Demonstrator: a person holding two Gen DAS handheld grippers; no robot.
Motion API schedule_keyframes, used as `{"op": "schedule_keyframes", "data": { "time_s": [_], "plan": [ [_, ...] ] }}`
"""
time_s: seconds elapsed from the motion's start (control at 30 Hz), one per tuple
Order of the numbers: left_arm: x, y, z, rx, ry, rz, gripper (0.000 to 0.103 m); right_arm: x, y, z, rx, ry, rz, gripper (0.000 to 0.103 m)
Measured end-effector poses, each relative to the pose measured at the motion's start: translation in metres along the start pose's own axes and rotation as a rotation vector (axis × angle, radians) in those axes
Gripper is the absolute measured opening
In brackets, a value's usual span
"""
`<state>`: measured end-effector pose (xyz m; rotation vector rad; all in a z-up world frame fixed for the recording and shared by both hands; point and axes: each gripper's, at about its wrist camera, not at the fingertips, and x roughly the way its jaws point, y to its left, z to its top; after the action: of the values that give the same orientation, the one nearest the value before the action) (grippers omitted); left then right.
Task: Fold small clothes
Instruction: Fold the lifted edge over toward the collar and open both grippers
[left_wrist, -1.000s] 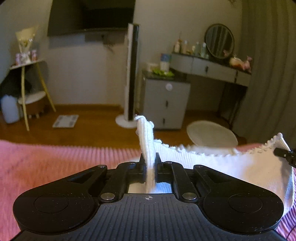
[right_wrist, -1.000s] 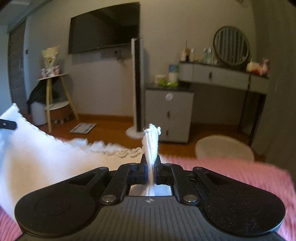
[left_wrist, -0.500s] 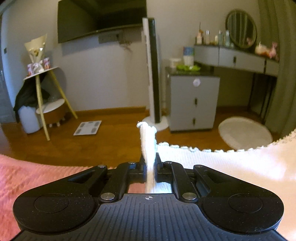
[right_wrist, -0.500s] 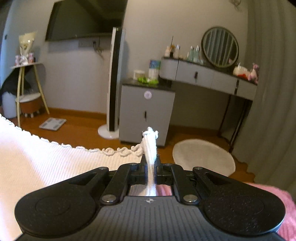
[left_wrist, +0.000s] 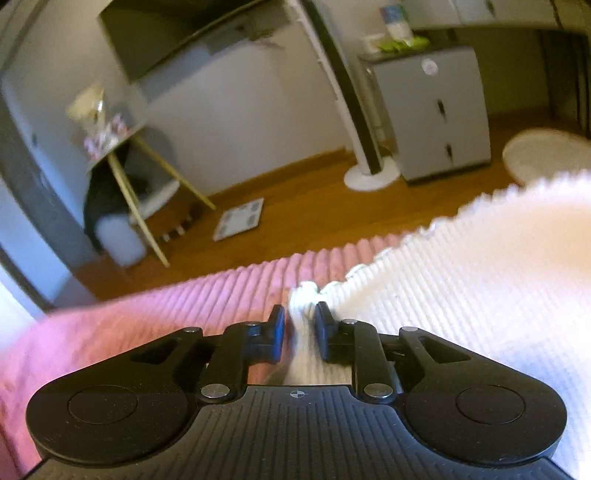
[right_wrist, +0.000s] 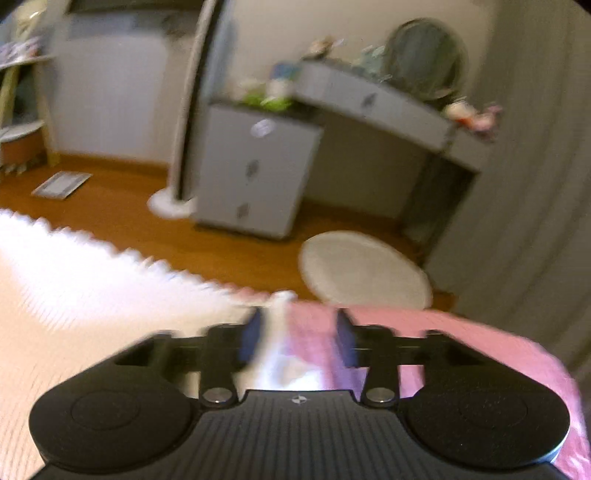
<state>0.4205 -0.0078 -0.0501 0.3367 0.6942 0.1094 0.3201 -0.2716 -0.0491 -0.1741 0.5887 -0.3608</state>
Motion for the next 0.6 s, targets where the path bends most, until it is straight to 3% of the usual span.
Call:
{"op": "schedule_keyframes", "data": {
  "time_s": [0.1, 0.17, 0.27, 0.37, 0.4, 0.43, 0.53, 0.6],
  "plan": [
    [-0.034, 0.028, -0.004, -0.174, -0.003, -0.100, 0.037, -0.043, -0.023, -0.003, 0.105, -0.071, 0.043, 0.049],
    [-0.064, 0.042, -0.019, -0.234, -0.025, -0.198, 0.061, -0.081, -0.040, -0.021, 0.217, -0.094, 0.157, 0.049],
    [-0.095, 0.048, -0.052, -0.256, -0.028, -0.270, 0.063, -0.119, -0.049, -0.062, 0.344, -0.035, 0.261, 0.049],
    [-0.105, 0.045, -0.080, -0.223, -0.011, -0.267, 0.064, -0.131, -0.047, -0.098, 0.406, 0.049, 0.291, 0.048],
    [-0.107, 0.044, -0.086, -0.213, -0.006, -0.261, 0.064, -0.132, -0.046, -0.107, 0.424, 0.062, 0.301, 0.046],
    [-0.108, 0.043, -0.090, -0.213, 0.001, -0.265, 0.064, -0.133, -0.045, -0.111, 0.437, 0.064, 0.310, 0.037],
    [-0.112, 0.044, -0.091, -0.212, 0.004, -0.270, 0.059, -0.135, -0.040, -0.104, 0.381, 0.042, 0.296, 0.024],
    [-0.111, 0.045, -0.089, -0.225, 0.018, -0.275, 0.056, -0.140, -0.030, -0.097, 0.278, 0.013, 0.264, 0.023]
  ]
}}
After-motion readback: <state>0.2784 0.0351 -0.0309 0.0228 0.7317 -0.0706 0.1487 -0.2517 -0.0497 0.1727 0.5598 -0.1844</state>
